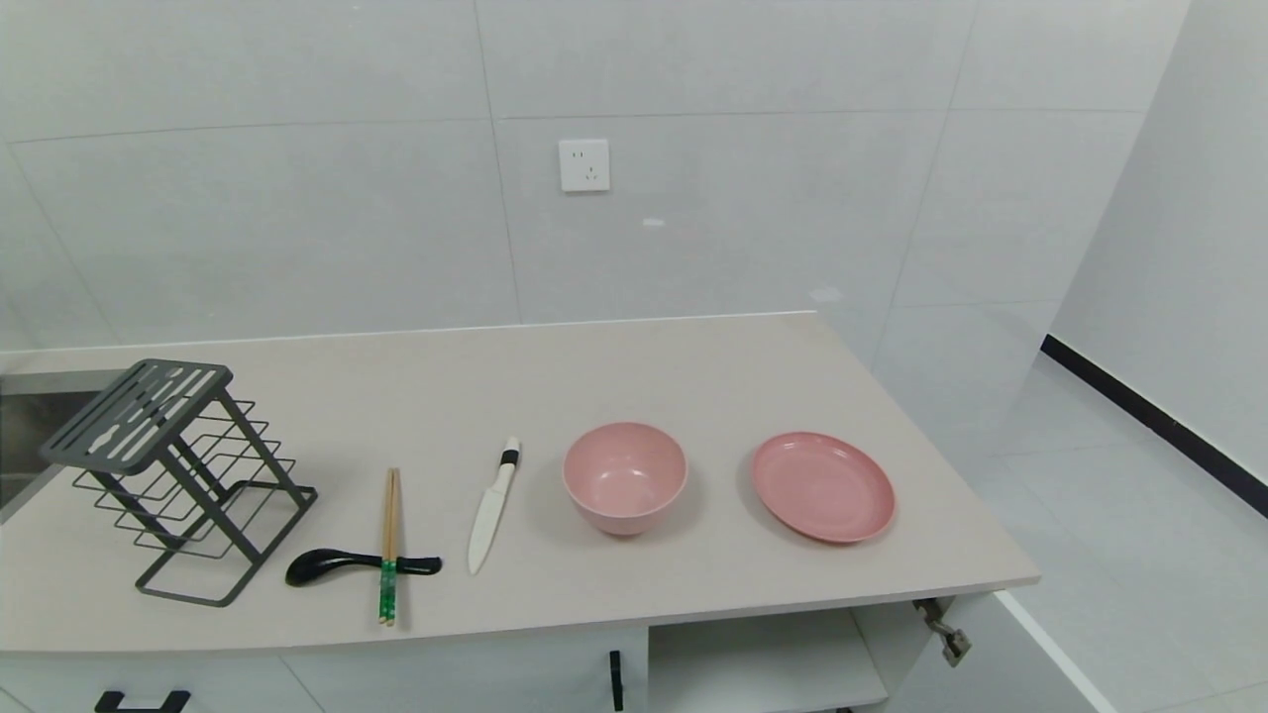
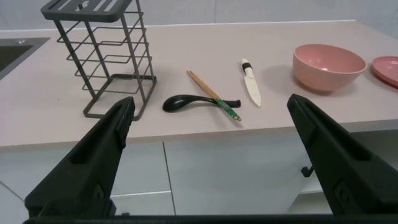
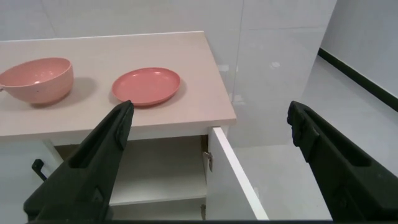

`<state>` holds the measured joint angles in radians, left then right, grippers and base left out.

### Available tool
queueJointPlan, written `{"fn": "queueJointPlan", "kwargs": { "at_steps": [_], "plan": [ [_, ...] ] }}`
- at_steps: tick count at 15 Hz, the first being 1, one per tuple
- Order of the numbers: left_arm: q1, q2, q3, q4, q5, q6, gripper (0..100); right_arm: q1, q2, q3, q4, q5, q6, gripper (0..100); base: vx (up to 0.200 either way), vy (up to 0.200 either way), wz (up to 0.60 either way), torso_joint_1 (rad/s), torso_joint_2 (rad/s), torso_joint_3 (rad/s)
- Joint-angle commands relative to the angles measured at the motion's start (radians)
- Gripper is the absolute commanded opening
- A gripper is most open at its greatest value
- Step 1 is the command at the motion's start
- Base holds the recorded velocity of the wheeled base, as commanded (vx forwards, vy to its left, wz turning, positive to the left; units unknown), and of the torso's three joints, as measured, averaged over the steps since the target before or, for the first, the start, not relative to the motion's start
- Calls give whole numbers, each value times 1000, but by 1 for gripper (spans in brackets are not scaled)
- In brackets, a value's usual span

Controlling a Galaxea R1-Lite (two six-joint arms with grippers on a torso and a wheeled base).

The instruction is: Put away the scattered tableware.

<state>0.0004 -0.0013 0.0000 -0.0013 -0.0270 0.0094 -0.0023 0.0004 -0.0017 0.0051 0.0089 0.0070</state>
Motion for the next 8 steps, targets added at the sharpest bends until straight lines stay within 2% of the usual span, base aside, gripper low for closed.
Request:
{"fn": "queueJointPlan", "kwargs": {
  "at_steps": [1,8],
  "plan": [
    [0,1,0,0,-4,-3,100,-1,0,-1,1,0,-1,100,0,0,0,0,0,0],
    [1,1,0,-3,-10,9,100,-1,0,0,-8,2,-4,100,0,0,0,0,0,0]
  ]
}}
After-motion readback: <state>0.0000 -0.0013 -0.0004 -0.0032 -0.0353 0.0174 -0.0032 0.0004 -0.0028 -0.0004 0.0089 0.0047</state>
